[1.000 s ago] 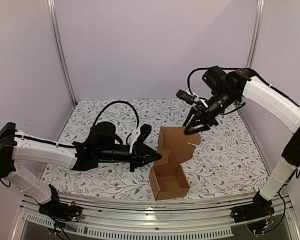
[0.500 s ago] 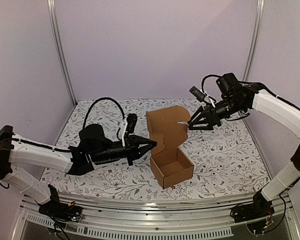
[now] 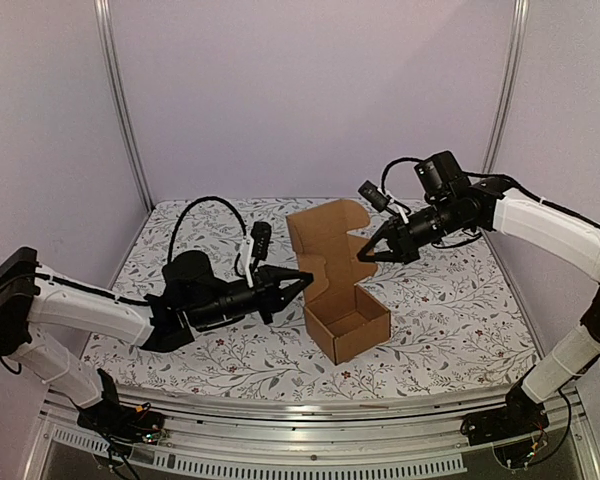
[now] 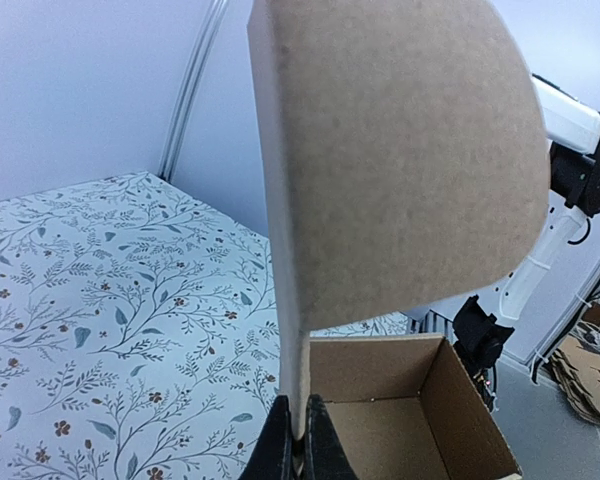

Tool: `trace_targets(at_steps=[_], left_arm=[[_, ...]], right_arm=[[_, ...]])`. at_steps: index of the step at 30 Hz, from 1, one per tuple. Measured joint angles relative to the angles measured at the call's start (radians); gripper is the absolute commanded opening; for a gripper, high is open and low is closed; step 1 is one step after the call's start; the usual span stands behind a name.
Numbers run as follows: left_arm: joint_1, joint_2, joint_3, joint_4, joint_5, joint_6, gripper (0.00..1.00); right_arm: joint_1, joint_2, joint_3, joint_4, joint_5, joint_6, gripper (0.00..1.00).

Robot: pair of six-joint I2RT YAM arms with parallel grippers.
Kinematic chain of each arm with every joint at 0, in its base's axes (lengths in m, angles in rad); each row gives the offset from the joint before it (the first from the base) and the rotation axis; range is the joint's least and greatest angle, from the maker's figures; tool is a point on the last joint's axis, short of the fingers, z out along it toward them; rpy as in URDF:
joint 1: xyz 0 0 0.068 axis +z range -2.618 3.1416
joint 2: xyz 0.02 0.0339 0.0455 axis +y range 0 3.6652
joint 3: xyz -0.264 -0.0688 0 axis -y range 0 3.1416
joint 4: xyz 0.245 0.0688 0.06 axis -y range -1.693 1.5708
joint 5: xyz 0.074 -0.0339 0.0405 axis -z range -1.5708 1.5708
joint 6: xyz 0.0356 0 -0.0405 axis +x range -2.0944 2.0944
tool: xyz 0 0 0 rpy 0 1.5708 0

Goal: Fold the paper box

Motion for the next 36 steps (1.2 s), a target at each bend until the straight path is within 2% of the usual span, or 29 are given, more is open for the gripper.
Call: trace_targets(at_steps=[4, 8, 15, 19, 25, 31, 36], left_arm=[[-0.003, 0.044, 0.013, 0.001, -0.069, -0.01, 0.0], [-0.02, 0.082, 0.039, 0.0, -0.154, -0.021, 0.0], [-0.033, 0.08, 0.043, -0.022, -0.227, -0.005, 0.0], [-0.027, 0.008, 0.03, -0.055, -0.182, 0.045, 0.0], [0.006, -0.119, 0.013, -0.144, -0.037, 0.103, 0.0], [0.026, -0.157, 0.011, -0.192, 0.101, 0.116, 0.0], [0.026, -0.149, 0.002, -0.175, 0.139, 0.105, 0.0]], right_arm=[[0.034, -0.006, -0.004, 0.019, 0.152, 0.069, 0.06], [0.065, -0.006, -0.002, 0.031, 0.256, 0.143, 0.22], [0.085, 0.0, 0.004, 0.021, 0.273, 0.19, 0.41], [0.002, -0.031, 0.004, -0.019, 0.216, 0.145, 0.44], [-0.176, -0.114, -0.005, -0.027, 0.111, 0.067, 0.43], [-0.18, -0.105, -0.015, 0.018, 0.068, 0.052, 0.43], [-0.149, -0.027, -0.016, 0.05, -0.008, 0.049, 0.43]])
